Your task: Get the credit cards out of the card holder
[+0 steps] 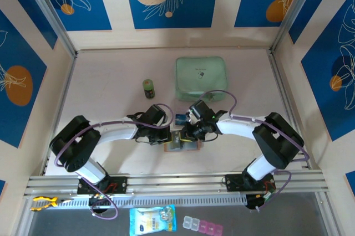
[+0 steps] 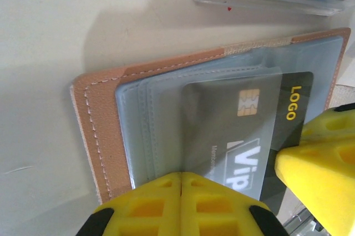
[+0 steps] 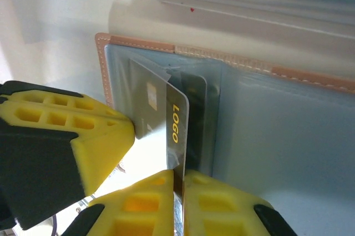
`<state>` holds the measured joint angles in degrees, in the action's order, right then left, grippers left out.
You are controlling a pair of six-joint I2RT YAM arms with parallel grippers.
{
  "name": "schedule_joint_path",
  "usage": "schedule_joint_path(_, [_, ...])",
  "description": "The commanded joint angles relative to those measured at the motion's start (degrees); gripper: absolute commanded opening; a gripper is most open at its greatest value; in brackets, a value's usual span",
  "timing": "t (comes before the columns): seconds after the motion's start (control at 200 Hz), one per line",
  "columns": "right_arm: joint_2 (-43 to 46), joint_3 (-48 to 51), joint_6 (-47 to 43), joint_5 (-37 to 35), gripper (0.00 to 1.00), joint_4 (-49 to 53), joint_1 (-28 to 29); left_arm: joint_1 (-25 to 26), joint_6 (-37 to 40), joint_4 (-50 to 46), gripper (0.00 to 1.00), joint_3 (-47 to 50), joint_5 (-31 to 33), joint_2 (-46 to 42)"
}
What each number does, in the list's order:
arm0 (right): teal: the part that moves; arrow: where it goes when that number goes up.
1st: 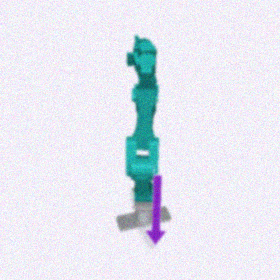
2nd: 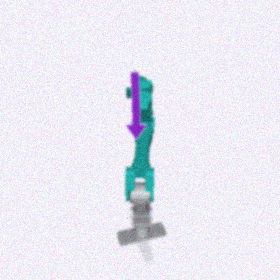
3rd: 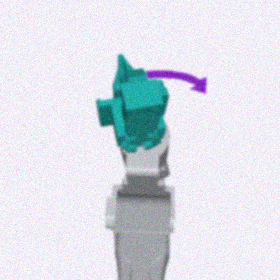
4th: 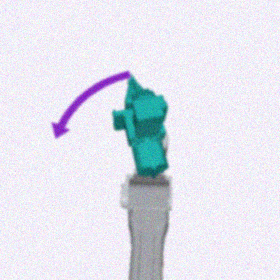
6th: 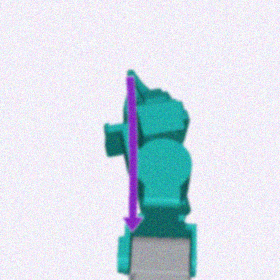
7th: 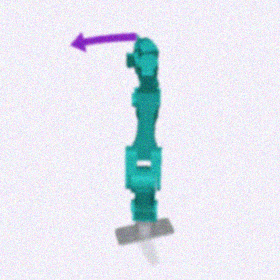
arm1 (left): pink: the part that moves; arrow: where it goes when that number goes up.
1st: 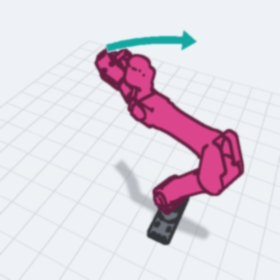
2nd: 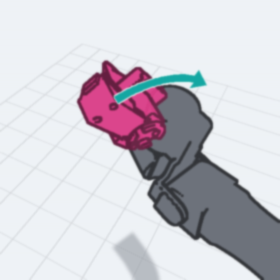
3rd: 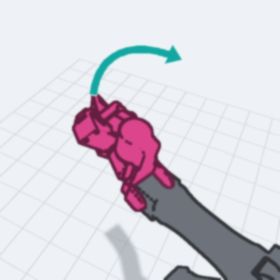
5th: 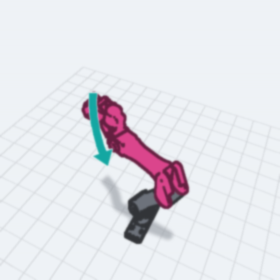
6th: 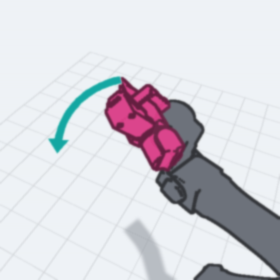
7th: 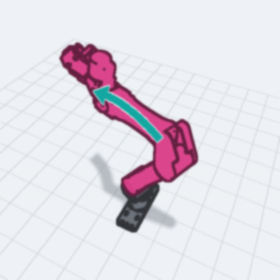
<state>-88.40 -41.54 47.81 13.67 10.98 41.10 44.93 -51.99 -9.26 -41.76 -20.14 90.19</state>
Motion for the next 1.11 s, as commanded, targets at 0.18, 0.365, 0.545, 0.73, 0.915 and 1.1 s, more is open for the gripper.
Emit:
schedule_joint_path(0.18, [3.9,1.3,-2.4,-1.7,0.09,6.0,-1.8,0.4,1.2,-4.5,0.0,-0.1,1.5,1.4])
schedule_joint_path(0.365, [6.4,0.6,-3.9,-3.6,0.09,10.2,-2.4,0.4,1.1,-4.5,0.0,-0.3,1.4,1.3])
schedule_joint_path(0.545, [8.3,-0.5,-4.8,-5.0,0.08,13.0,-2.5,0.4,1.1,-4.4,0.0,-0.4,1.2,1.0])
schedule_joint_path(0.73, [8.2,-2.1,-5.8,-5.3,0.07,14.4,-2.3,0.5,1.2,-4.5,0.0,-0.7,1.2,0.7])
schedule_joint_path(0.915, [6.9,-4.1,-6.9,-6.8,0.07,16.3,-1.2,0.4,1.2,-4.2,0.0,-0.6,1.1,0.7])
schedule_joint_path(1.1, [4.8,-6.6,-7.8,-9.2,0.07,18.7,0.4,0.4,1.1,-4.0,0.0,-0.4,0.9,0.6])
